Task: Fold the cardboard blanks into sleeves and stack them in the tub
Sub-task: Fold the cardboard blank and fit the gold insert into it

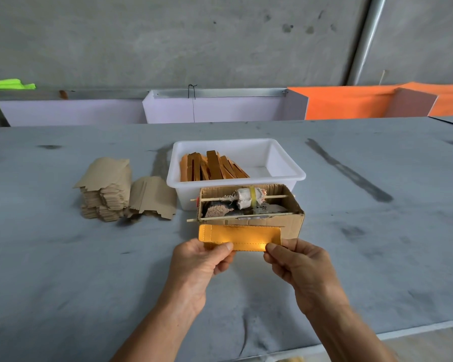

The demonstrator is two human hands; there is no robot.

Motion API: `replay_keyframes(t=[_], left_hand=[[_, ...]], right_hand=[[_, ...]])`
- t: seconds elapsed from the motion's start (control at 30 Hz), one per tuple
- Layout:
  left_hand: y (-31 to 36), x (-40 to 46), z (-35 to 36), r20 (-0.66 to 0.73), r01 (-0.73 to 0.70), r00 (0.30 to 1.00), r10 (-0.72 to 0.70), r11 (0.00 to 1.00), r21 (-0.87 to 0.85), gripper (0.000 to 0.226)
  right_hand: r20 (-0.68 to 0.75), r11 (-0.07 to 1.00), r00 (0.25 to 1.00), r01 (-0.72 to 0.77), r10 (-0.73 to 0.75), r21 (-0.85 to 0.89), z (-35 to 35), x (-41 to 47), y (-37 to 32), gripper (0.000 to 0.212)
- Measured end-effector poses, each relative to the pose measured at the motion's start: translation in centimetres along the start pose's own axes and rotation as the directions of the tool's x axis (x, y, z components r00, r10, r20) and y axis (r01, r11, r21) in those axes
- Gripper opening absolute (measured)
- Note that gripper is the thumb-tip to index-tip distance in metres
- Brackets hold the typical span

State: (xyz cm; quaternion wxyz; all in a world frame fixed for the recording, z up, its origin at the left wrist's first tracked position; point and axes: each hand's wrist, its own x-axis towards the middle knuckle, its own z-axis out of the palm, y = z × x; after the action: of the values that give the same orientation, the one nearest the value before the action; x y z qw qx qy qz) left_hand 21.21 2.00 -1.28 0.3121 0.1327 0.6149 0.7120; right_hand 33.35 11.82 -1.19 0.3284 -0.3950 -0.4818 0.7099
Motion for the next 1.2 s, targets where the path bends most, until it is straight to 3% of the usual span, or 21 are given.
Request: replay_keyframes(t=[0.23, 0.37, 0.57, 0.8, 0.97, 1.13, 1.2], left_hand=[[-0.2, -0.1, 0.3, -0.011, -0.081, 0.997, 0.081, 0.996, 0.023, 0.019], [-0.4, -0.2, 0.4, -0.015, -0.199, 0.980, 0.199, 0.980, 0.028, 0.018], [-0.8, 0.0, 0.6, -0.048, -0.357, 0.932, 0.360, 0.932, 0.058, 0.038], [-2.1, -0.3, 1.8, -0.078, -0.353, 0.932, 0.354, 0.935, 0.021, 0.050], [-2.5, -0.5, 2.1, -0.128, -0.255, 0.963, 0.236, 0.954, -0.159, 0.044], [-2.5, -0.4, 1.7, -0.135, -0.217, 0.971, 0.198, 0.965, -0.146, 0.033], [-2.4, -0.2, 1.5, -0.126, -0.211, 0.973, 0.194, 0.969, -0.132, 0.029]], right_hand=[[-0.052, 0.995, 0.997, 0.065, -0.061, 0.070, 0.4, -0.2, 0.1, 0.020], [-0.059, 0.983, 0.996, 0.070, -0.061, 0.170, 0.7, -0.3, 0.4, 0.032], [-0.061, 0.957, 0.998, -0.007, 0.026, 0.289, 1.4, -0.2, 2.0, 0.047], [0.000, 0.945, 0.994, -0.105, 0.110, 0.311, 3.2, -0.6, 2.7, 0.026], [-0.016, 0.944, 0.993, -0.109, 0.120, 0.310, 3.3, -0.6, 2.5, 0.023], [0.002, 0.955, 0.994, -0.103, 0.106, 0.279, 2.2, -0.6, 2.3, 0.010], [0.001, 0.958, 0.994, -0.104, 0.107, 0.267, 1.7, -0.5, 2.1, 0.015]])
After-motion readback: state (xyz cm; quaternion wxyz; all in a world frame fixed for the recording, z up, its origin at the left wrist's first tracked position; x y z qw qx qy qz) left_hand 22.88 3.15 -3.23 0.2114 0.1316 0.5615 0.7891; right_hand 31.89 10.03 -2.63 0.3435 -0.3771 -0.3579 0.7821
